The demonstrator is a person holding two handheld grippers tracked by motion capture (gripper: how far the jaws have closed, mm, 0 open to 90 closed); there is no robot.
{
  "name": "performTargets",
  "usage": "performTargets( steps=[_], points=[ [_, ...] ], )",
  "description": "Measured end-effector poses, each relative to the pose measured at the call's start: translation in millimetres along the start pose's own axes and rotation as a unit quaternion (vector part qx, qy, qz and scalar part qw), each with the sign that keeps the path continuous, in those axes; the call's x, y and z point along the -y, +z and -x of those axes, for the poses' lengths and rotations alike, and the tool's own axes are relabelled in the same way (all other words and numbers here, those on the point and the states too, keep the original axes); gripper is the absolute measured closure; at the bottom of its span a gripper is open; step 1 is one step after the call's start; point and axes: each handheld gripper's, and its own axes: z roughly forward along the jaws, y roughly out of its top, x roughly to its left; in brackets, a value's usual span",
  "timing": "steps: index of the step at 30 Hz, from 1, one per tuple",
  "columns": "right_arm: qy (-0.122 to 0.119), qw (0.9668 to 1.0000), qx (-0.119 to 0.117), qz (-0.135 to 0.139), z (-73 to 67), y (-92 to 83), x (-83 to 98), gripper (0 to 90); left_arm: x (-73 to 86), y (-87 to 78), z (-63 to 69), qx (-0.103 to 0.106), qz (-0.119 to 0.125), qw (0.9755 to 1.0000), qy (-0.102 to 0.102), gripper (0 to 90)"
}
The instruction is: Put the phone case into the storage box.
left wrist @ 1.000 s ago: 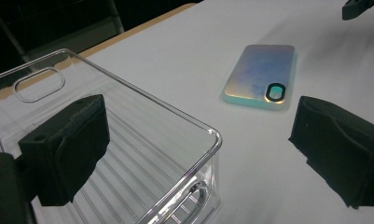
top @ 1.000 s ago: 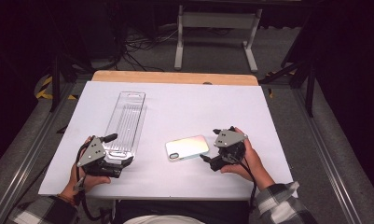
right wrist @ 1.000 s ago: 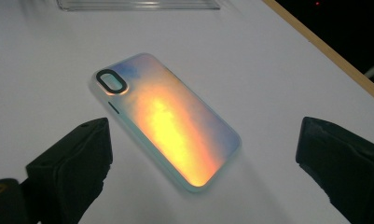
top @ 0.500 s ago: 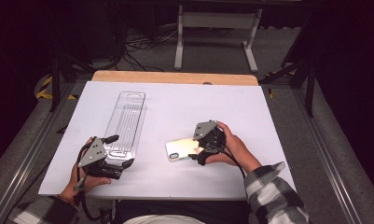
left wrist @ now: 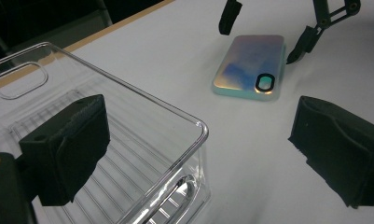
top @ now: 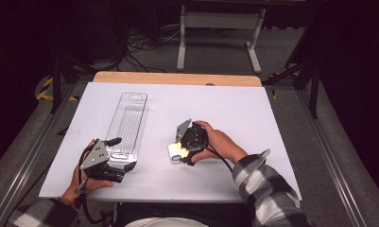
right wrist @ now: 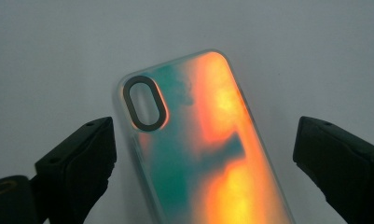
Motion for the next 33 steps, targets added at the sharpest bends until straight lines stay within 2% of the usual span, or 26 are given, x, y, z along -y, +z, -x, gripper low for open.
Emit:
performTargets(
  steps=[5,10,12,16,17,20,21,25,28,33],
  points=[
    [-0.012,0.9991,-0.026,-0.03,3.4,11.6,-6.0,7.5,-0.1,-0.7,1.0,0.003,-0.003,1.0,0.003,5.2],
    [-0.031,0.9978,-0.032,-0.05,4.3,19.8,-10.5,7.3,0.2,-0.2,0.8,0.006,-0.005,1.0,0.003,5.2],
    [-0.031,0.9976,-0.029,-0.055,5.3,22.9,-12.1,7.2,0.2,0.0,1.1,0.006,-0.007,1.0,0.003,5.2],
    [-0.037,0.9964,-0.038,-0.066,9.3,29.2,-14.2,6.2,0.3,-0.1,1.3,0.008,-0.008,0.9999,0.005,5.2],
    [-0.031,0.9963,-0.041,-0.069,9.2,30.0,-14.4,6.0,0.3,-0.1,1.3,0.008,-0.008,0.9999,0.005,5.2],
    [-0.037,0.9954,-0.051,-0.072,12.2,31.0,-15.4,6.2,0.6,0.4,1.8,0.01,-0.008,0.9999,0.003,5.2],
    [-0.028,0.9952,-0.057,-0.074,12.6,31.6,-15.2,6.1,0.6,0.5,1.7,0.01,-0.009,0.9999,0.005,5.2],
    [-0.028,0.9941,-0.081,-0.067,18.2,33.9,-13.5,9.0,0.5,0.4,2.0,0.01,-0.009,0.9999,0.006,5.3],
    [-0.024,0.9942,-0.086,-0.061,18.7,34.1,-12.2,10.1,0.7,0.2,1.6,0.011,-0.009,0.9999,0.004,5.3],
    [-0.021,0.9929,-0.096,-0.067,19.7,34.4,-12.6,10.9,0.8,0.6,1.6,0.011,-0.009,0.9999,0.003,5.3]
  ],
)
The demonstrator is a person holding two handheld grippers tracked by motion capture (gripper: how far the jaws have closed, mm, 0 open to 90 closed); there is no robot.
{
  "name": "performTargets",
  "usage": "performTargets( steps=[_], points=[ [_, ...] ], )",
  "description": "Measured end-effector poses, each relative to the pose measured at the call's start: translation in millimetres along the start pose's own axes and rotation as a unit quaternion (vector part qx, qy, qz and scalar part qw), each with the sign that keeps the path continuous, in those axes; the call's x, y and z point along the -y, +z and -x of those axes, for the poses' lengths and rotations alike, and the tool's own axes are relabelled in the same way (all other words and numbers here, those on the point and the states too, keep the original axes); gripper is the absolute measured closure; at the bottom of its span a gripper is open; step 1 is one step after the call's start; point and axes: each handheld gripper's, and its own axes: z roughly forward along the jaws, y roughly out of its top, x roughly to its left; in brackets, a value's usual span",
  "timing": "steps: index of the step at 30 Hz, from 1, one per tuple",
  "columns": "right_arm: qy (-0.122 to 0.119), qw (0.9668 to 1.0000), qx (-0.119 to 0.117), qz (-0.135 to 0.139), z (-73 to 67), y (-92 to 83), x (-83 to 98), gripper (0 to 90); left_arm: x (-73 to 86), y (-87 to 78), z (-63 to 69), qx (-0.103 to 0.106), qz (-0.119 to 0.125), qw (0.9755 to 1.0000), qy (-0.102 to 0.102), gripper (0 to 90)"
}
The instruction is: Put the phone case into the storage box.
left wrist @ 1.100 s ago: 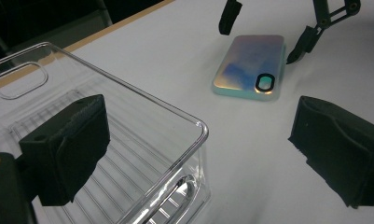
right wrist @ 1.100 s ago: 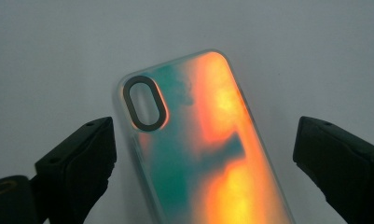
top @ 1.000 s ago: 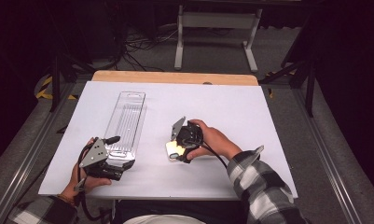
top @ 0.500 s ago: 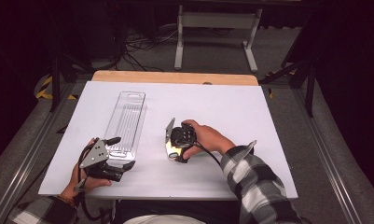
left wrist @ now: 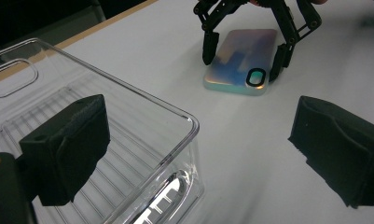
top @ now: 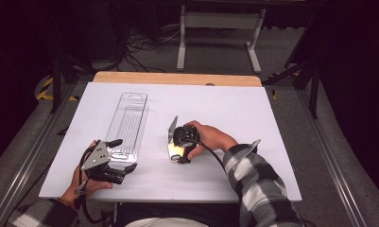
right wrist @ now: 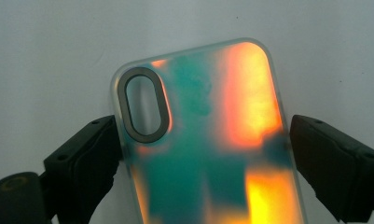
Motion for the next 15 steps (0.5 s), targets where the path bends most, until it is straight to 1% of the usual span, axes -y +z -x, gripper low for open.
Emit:
performTargets(
  steps=[1,2,4,5,6,7,9,14,15],
  points=[
    [-0.007,1.0,-0.001,-0.001,1.5,0.3,-0.9,11.2,0.1,0.2,0.2,0.001,-0.001,1.0,-0.002,5.3],
    [0.001,1.0,-0.003,-0.006,0.7,0.1,-1.6,11.6,0.1,0.2,0.2,0.001,-0.001,1.0,-0.002,5.3],
    [0.001,1.0,-0.005,-0.008,1.1,0.1,-2.3,11.8,0.2,0.4,-0.1,0.0,-0.003,1.0,0.0,5.3],
    [0.0,0.9999,-0.006,-0.015,1.2,-0.2,-3.8,12.6,0.2,0.5,-0.1,0.0,-0.003,1.0,0.001,5.4],
    [-0.007,0.9997,-0.009,-0.023,1.3,-0.8,-5.4,13.7,0.3,0.5,-0.2,0.0,-0.004,1.0,0.0,5.4],
    [-0.015,0.9996,-0.009,-0.022,1.2,-0.6,-6.1,14.5,0.3,0.5,-0.2,0.0,-0.004,1.0,0.0,5.4],
    [-0.016,0.9995,-0.011,-0.024,0.6,-1.1,-6.7,15.4,0.4,0.6,-0.2,0.0,-0.004,1.0,0.001,5.4],
    [-0.022,0.9995,-0.01,-0.019,-0.2,-1.5,-6.4,16.6,0.6,0.7,0.1,-0.001,-0.005,1.0,-0.002,5.4],
    [-0.022,0.9995,-0.01,-0.019,-0.2,-1.5,-6.4,16.6,0.3,0.6,-0.2,-0.003,-0.005,1.0,0.002,5.4]
  ],
)
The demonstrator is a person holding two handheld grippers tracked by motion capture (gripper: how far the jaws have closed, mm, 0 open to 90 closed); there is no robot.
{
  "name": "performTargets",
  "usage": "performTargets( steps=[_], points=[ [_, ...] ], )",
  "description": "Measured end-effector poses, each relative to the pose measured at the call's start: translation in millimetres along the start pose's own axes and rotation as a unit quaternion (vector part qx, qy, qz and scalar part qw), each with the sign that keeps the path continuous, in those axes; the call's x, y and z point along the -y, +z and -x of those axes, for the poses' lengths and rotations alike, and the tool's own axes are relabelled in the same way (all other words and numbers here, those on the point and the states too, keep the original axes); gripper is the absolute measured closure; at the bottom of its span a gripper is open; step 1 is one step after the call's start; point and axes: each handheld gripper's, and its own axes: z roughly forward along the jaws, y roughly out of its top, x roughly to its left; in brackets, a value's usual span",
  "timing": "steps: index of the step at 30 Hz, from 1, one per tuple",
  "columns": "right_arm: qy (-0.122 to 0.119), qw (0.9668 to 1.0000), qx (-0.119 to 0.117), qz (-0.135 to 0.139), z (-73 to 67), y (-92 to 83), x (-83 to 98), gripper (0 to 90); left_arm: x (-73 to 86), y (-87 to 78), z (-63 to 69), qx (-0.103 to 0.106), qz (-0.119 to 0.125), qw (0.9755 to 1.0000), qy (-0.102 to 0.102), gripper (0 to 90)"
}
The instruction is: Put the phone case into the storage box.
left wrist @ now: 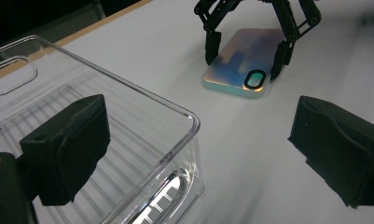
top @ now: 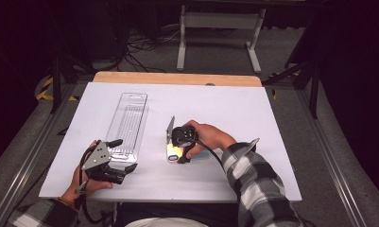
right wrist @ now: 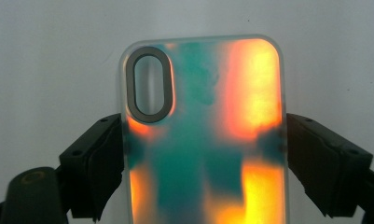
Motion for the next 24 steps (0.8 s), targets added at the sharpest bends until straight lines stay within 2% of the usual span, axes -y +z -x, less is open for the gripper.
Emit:
performTargets(
  steps=[10,15,20,22,24],
  points=[
    [-0.021,0.9997,0.008,0.001,-3.6,-1.6,-1.3,17.4,0.2,-0.2,-0.1,0.0,0.001,1.0,-0.001,5.4],
    [-0.033,0.9995,0.005,-0.002,-5.5,-3.5,-1.1,17.5,0.0,0.0,-0.1,0.0,0.0,1.0,0.0,5.4],
    [-0.035,0.9992,0.012,0.014,-7.2,-7.3,-0.1,17.6,-0.2,0.1,0.2,0.0,0.0,1.0,0.0,5.4],
    [-0.033,0.9987,0.02,0.034,-8.8,-13.1,2.0,17.6,-0.3,0.0,0.1,0.001,0.0,1.0,0.0,5.5],
    [-0.035,0.9983,0.024,0.041,-8.5,-13.6,2.4,17.6,-0.2,0.1,0.2,0.001,-0.001,1.0,-0.002,5.5]
  ],
)
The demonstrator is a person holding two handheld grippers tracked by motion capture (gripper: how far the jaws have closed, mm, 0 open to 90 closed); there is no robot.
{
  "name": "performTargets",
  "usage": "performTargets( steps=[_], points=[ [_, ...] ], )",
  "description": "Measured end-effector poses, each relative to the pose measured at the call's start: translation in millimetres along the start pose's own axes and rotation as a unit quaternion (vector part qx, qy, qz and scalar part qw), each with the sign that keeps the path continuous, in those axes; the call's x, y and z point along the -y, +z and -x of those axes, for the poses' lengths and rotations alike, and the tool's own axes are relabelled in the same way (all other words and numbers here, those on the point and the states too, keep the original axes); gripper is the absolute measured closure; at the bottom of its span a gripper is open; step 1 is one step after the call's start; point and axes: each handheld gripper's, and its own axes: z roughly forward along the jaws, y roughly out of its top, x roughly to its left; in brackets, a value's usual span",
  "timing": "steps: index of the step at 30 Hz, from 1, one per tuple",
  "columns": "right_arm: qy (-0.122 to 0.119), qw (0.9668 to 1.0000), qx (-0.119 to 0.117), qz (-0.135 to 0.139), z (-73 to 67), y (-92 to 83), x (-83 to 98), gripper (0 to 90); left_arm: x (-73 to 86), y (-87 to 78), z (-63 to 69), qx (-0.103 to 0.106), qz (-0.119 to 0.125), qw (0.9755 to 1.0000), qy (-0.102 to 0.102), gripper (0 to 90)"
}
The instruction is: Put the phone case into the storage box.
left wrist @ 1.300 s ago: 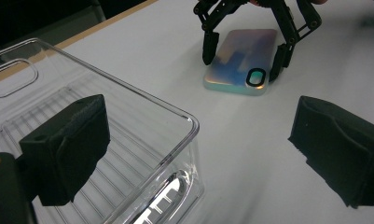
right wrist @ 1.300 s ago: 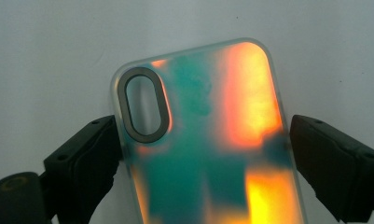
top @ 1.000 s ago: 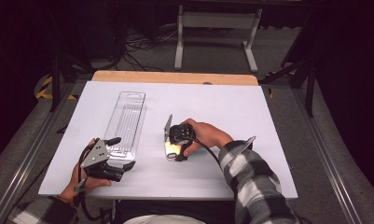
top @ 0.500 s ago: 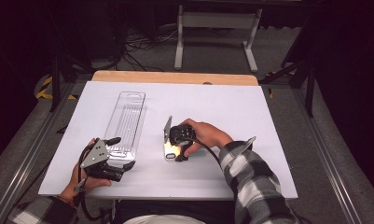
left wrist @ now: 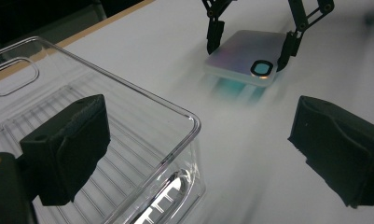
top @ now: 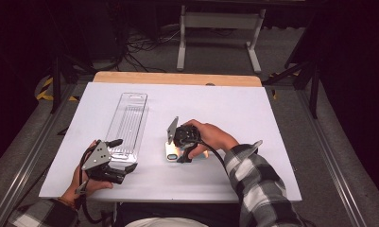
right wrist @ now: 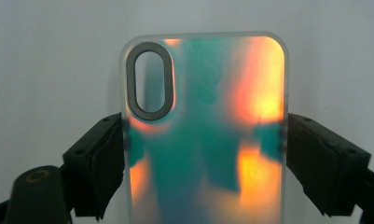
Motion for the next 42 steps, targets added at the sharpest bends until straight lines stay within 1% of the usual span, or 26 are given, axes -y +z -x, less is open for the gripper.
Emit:
performTargets(
  steps=[1,3,4,5,6,7,9,12,14,17,19,23,26,27,28,29,31,33,34,35,36,37,38,39,41,42],
  points=[
    [-0.009,0.9999,0.005,0.008,0.6,-2.0,0.5,17.6,0.0,0.2,0.0,0.0,0.001,1.0,0.0,5.4],
    [0.006,0.9998,0.007,0.016,-2.7,-7.3,2.1,17.7,-0.1,0.2,-0.2,-0.002,0.005,1.0,-0.001,5.4],
    [0.004,0.9997,0.009,0.022,-3.0,-8.7,2.6,17.7,-0.2,0.1,-0.4,-0.003,0.005,1.0,0.001,5.4],
    [0.007,0.9995,0.015,0.028,-4.0,-11.1,3.5,17.6,-0.2,0.0,-0.3,-0.002,0.005,1.0,0.0,5.5],
    [0.002,0.9991,0.017,0.039,-3.7,-14.1,4.8,17.7,-0.4,-0.1,-0.4,-0.001,0.004,1.0,0.0,5.5],
    [0.002,0.9987,0.024,0.046,-4.9,-16.3,5.7,17.7,-0.4,0.1,-0.3,-0.001,0.004,1.0,-0.001,5.4],
    [0.009,0.9977,0.03,0.06,-7.5,-21.0,8.2,17.7,-0.4,0.4,0.0,-0.003,0.006,1.0,-0.003,5.4],
    [0.02,0.9943,0.05,0.092,-11.1,-28.9,13.8,17.7,-0.6,-0.1,-0.1,-0.004,0.006,1.0,-0.001,5.5],
    [0.026,0.9919,0.058,0.111,-12.5,-34.0,17.7,17.7,-0.7,-0.3,-0.3,-0.004,0.006,1.0,-0.002,5.4],
    [0.037,0.9882,0.077,0.127,-16.8,-41.4,22.8,17.7,-0.9,-0.1,-0.6,-0.005,0.006,1.0,-0.003,5.4],
    [0.044,0.9845,0.088,0.145,-19.4,-45.5,26.1,17.7,-0.9,0.1,-0.5,-0.005,0.006,1.0,-0.003,5.5],
    [0.054,0.9788,0.105,0.168,-24.2,-51.9,31.8,17.7,-1.2,0.0,-0.5,-0.006,0.006,1.0,-0.003,5.4],
    [0.064,0.9737,0.118,0.184,-28.5,-55.8,35.7,17.6,-1.2,-0.1,-0.5,-0.007,0.007,0.9999,-0.003,5.5],
    [0.064,0.9737,0.118,0.184,-28.5,-55.8,35.7,17.6,-1.2,-0.2,-0.5,-0.008,0.007,0.9999,-0.003,5.5],
    [0.072,0.9701,0.128,0.194,-31.3,-58.3,38.3,17.6,-1.2,-0.1,-0.4,-0.008,0.007,0.9999,-0.002,5.5],
    [0.075,0.9682,0.131,0.199,-32.4,-59.1,39.3,17.6,-1.1,-0.1,-0.4,-0.009,0.006,0.9999,-0.002,5.7],
    [0.085,0.9631,0.136,0.216,-35.3,-61.2,42.3,17.7,-1.2,-0.2,-0.2,-0.009,0.008,0.9999,-0.002,5.7],
    [0.097,0.9575,0.151,0.226,-38.4,-61.4,44.5,17.7,-1.1,-0.5,-0.3,-0.012,0.009,0.9999,-0.004,5.8],
    [0.097,0.9575,0.151,0.226,-38.4,-61.4,44.5,17.7,-1.1,-0.5,-0.3,-0.012,0.009,0.9999,-0.004,5.8],
    [0.1,0.9567,0.152,0.228,-39.3,-61.5,45.3,17.6,-1.2,-0.5,-0.3,-0.012,0.009,0.9999,-0.004,5.8],
    [0.108,0.9531,0.161,0.233,-41.1,-61.4,47.0,17.6,-1.4,-0.7,-0.1,-0.011,0.009,0.9999,-0.003,5.9],
    [0.108,0.9531,0.161,0.233,-41.1,-61.4,47.0,17.6,-1.4,-0.7,-0.1,-0.011,0.009,0.9999,-0.003,5.8],
    [0.111,0.9521,0.163,0.234,-41.6,-61.7,47.7,17.6,-1.5,-1.0,-0.2,-0.013,0.01,0.9999,-0.002,5.8],
    [0.116,0.9499,0.164,0.239,-42.6,-62.2,48.7,17.6,-1.6,-1.3,-0.3,-0.013,0.012,0.9998,-0.001,5.9],
    [0.125,0.944,0.177,0.249,-45.4,-62.7,50.3,17.6,-1.5,-1.9,-0.8,-0.015,0.012,0.9998,0.0,5.9],
    [0.127,0.9428,0.18,0.25,-46.3,-62.8,50.7,17.6,-1.4,-2.0,-0.8,-0.016,0.012,0.9998,-0.001,5.9]
  ],
)
